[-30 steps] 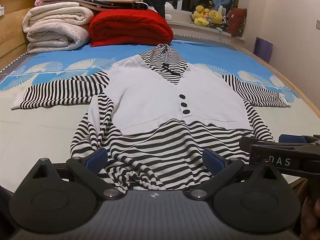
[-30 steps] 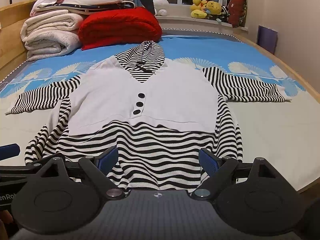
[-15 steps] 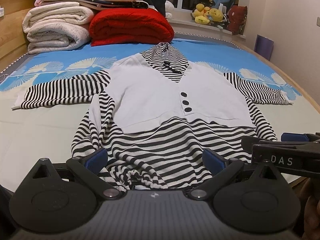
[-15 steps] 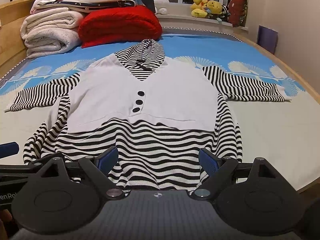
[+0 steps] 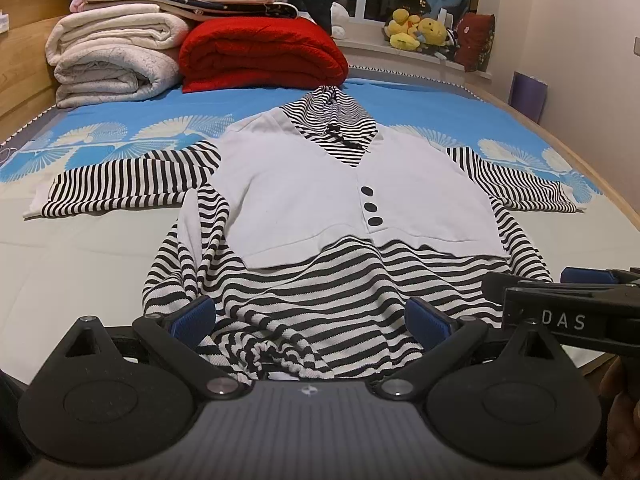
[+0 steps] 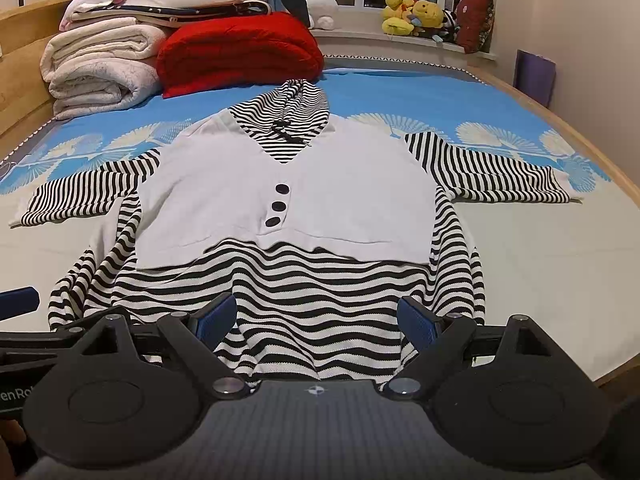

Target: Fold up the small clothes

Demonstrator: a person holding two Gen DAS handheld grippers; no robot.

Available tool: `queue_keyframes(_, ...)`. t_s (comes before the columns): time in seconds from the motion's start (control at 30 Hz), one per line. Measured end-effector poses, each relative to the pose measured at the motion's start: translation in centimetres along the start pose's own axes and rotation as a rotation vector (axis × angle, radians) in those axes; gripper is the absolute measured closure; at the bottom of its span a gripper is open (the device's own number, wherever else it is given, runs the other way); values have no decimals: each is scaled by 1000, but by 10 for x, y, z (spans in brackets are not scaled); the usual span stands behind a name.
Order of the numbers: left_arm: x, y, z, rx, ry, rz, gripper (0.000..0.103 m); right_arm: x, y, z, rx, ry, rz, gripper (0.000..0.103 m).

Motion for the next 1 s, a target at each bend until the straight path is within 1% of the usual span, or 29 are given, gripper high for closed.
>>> queue_keyframes(0.1,0,-1,-2,-21,-12,22,2,-1,0,0,-1,-8,2,15)
queue_keyframes(0.13,-2,-1,-4,-34,-13,38,5,-2,0,-1,2,-9,1,15)
queue_keyframes(0.2,-7,-1,-7,-39,-34,56,13,-5,-2,-2,17,-16,-3,15)
queue_keyframes(0.23,-9,-1,-8,-38,-39,55,22,-6,-3,-2,21,-22,2,15)
queue_keyframes(0.27,-11,-1,-9,-25,-37,33,32,-8,-4,-3,25,-31,11,16)
queue_keyframes(0.3,-15,1,-11,-20,-44,23,37,-10,-6,-4,25,-41,26,17)
queue_keyframes(0.37,-26,8,-13,-9,-54,5,50,-15,-11,-6,19,-63,70,20)
queue_keyframes(0.4,-35,12,-14,-1,-64,1,52,-18,-13,-8,22,-78,87,20)
queue_keyframes(0.43,-46,19,-15,11,-76,-13,59,-21,-16,-9,26,-99,103,22)
queue_keyframes(0.47,-59,25,-16,17,-101,-21,65,-25,-18,-11,19,-124,126,23)
queue_keyframes(0.5,-76,34,-17,21,-135,-26,68,-28,-21,-12,18,-144,140,24)
queue_keyframes(0.57,-111,50,-17,5,-198,-12,75,-30,-23,-12,20,-147,145,26)
queue_keyframes(0.6,-126,61,-13,0,-213,-13,77,-33,-26,-13,21,-170,151,27)
queue_keyframes(0.67,-157,88,-6,-16,-265,-22,79,-35,-29,-13,37,-177,138,29)
queue_keyframes(0.73,-185,126,11,-71,-283,-33,79,-40,-32,-12,29,-182,149,31)
queue_keyframes(0.8,-204,169,32,-115,-262,-48,79,-44,-33,-13,37,-197,130,31)
queue_keyframes(0.87,-202,208,67,-161,-153,-28,77,-49,-35,-13,50,-216,109,31)
queue_keyframes(0.9,-200,227,82,-171,-102,-22,77,-52,-35,-13,50,-222,101,31)
queue_keyframes(0.93,-196,248,95,-176,-57,-40,76,-56,-34,-11,45,-221,91,31)
queue_keyframes(0.97,-191,272,105,-191,-22,-86,75,-60,-34,-10,38,-215,82,31)
queue_keyframes(1.0,-185,294,109,-224,0,-132,73,-66,-33,-9,23,-206,77,31)
Point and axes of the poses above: each gripper's, at about its wrist camera, not at the fingertips, and z roughly the way its jaws point, y to its left, x to its underside, the point moved 8 cm from there along z, roughly the way its jaws point, and after that the axes turned 12 degrees about x, right-handed, at the moved point
